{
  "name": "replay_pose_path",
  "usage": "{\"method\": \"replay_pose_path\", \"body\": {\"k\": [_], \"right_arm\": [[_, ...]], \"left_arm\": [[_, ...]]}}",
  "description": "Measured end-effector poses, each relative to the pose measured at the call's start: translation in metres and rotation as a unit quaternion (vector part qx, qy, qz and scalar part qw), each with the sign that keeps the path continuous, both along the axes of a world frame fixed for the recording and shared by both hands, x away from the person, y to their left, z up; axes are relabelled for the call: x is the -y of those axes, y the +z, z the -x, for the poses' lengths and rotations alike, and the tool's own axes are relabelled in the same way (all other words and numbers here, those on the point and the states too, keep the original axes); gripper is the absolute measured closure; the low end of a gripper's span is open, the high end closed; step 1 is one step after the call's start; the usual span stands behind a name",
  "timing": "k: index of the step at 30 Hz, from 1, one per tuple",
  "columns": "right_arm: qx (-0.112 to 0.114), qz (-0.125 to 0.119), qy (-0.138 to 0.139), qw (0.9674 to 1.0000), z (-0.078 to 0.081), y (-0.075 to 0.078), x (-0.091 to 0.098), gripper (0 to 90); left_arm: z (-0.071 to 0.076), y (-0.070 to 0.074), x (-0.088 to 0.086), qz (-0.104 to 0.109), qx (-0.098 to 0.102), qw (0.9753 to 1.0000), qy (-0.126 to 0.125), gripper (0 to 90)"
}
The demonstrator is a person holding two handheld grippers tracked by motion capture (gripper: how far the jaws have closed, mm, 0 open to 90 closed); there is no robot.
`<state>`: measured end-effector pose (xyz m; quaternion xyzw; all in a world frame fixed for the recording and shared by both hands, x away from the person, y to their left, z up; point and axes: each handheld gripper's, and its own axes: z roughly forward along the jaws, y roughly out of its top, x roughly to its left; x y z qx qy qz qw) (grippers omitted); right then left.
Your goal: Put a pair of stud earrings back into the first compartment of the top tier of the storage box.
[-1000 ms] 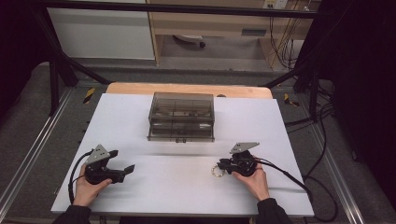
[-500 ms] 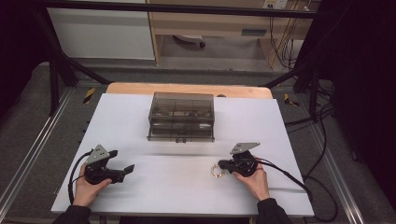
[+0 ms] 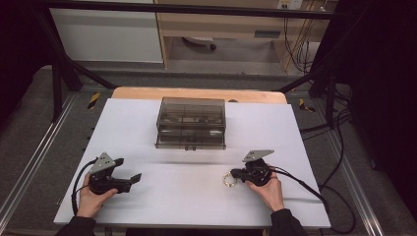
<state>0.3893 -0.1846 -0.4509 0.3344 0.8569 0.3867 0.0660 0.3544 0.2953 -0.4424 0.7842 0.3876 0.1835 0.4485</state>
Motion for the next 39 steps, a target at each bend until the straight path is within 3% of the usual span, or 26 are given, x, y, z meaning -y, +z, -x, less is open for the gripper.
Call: {"method": "replay_pose_path", "body": {"k": [18, 30, 39], "right_arm": [[0.01, -0.024, -0.006, 0.9996, 0.002, 0.009, 0.003, 86.8], [0.03, -0.049, -0.019, 0.9982, 0.01, 0.033, 0.006, 86.9], [0.042, -0.073, -0.025, 0.9961, 0.011, 0.055, -0.006, 87.0]], "left_arm": [[0.0, 0.0, 0.0, -0.001, 0.0, 1.0, -0.001, 6.0], [0.0, -0.001, 0.001, -0.005, 0.0, 1.0, 0.0, 6.1], [0.0, -0.001, 0.001, -0.006, 0.0, 1.0, 0.0, 6.1]]}}
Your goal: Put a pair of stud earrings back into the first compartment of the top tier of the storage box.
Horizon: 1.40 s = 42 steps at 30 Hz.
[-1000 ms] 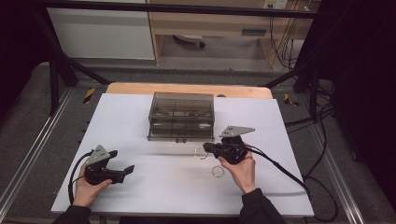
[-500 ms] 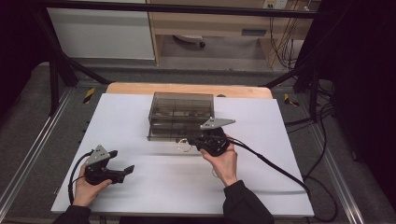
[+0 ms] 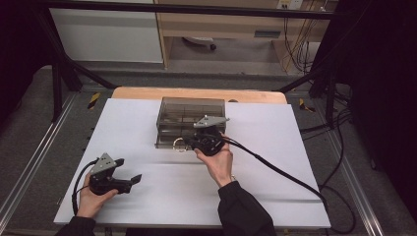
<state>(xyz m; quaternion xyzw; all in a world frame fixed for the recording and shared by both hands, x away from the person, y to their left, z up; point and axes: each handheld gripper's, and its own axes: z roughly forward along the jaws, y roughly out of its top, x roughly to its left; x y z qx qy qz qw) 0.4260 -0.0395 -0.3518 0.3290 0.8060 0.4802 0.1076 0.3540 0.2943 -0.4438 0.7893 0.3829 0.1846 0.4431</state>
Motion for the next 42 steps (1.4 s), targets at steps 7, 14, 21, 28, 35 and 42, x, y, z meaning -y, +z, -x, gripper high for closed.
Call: {"method": "replay_pose_path", "body": {"k": [7, 14, 21, 28, 35, 42], "right_arm": [[-0.001, 0.006, -0.005, 1.0, -0.011, 0.0, -0.014, 87.0], [-0.004, 0.012, -0.011, 0.9999, -0.022, -0.001, -0.027, 87.0], [-0.005, 0.019, -0.017, 0.9997, -0.032, -0.007, -0.036, 87.0], [-0.008, 0.028, -0.024, 0.9993, -0.041, -0.019, -0.041, 86.9], [-0.014, 0.039, -0.026, 0.9988, -0.044, -0.029, -0.045, 86.7], [-0.007, 0.04, -0.021, 0.999, -0.043, -0.032, -0.046, 79.6]], "left_arm": [[0.0, 0.0, 0.0, 0.001, 0.0, 1.0, -0.001, 6.1], [0.0, 0.0, 0.0, 0.001, -0.001, 1.0, -0.002, 6.1], [0.0, 0.0, 0.0, 0.002, 0.0, 1.0, -0.002, 6.1], [0.0, 0.0, 0.0, 0.001, 0.0, 1.0, -0.002, 6.2], [0.0, 0.0, 0.0, 0.002, 0.0, 1.0, -0.002, 6.1], [0.0, 0.0, -0.001, 0.001, 0.0, 1.0, -0.002, 6.2]]}}
